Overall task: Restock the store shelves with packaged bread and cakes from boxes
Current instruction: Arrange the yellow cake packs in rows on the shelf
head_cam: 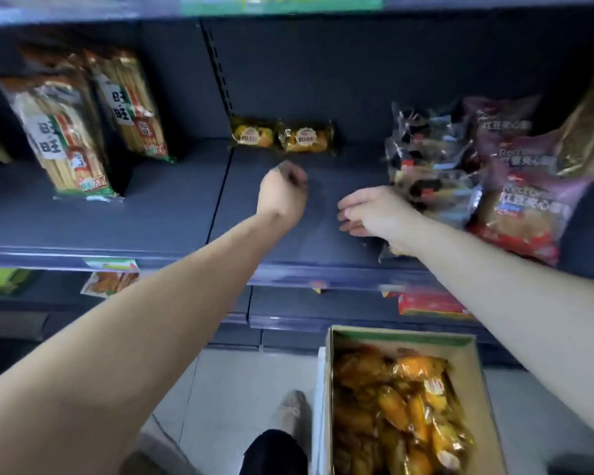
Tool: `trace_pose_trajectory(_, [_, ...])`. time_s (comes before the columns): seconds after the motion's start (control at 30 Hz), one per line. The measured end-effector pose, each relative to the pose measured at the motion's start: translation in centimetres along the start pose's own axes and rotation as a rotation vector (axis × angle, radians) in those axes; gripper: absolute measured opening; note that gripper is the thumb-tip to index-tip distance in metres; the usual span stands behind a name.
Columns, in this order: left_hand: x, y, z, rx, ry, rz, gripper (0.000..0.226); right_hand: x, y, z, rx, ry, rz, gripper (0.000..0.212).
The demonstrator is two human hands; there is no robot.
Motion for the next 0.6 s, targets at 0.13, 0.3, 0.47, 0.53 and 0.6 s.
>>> trace_pose_trajectory(0.13, [-7.6,-3.6,1.0,0.0,-0.048,-0.188,0.03,-5.8,2.2,6.1,-0.17,-0.127,-0.098,0.026])
trace_pose_trajectory(0.3, [-19.1,-12.0,-2.1,0.151,0.05,-0.781,0.018,-11.0,5.0,14.7,-0.344,-0.268,-0.168,0.014])
trace_pose_trajectory(0.47, [-25.8,-17.6,-6.2,0.291,0.158,-0.993,0.034,-12.5,6.0,21.5,-0.505,-0.337,-0.195,0.024])
trace_pose_trajectory(0.53, [-27.0,-19.2,-7.3,0.268,0.229,-0.988,0.013,-12.0,6.1,23.9,-0.584,-0.329,-0.193,0.026])
trace_pose_trajectory(0.6, [-27.5,-20.6,-8.6,0.245,0.329,-0.948,0.008,-11.3,6.8,25.9,-0.66,-0.307,-0.143,0.031])
Point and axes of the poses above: each hand's wrist, its own x-axis towards the middle knuckle, its own y-axis out of the back of the hand, z = x × y, the point moved 6 cm from there along x, towards the middle knuckle, and after that the axes turned 11 degrees about x, right-handed, at the moved point
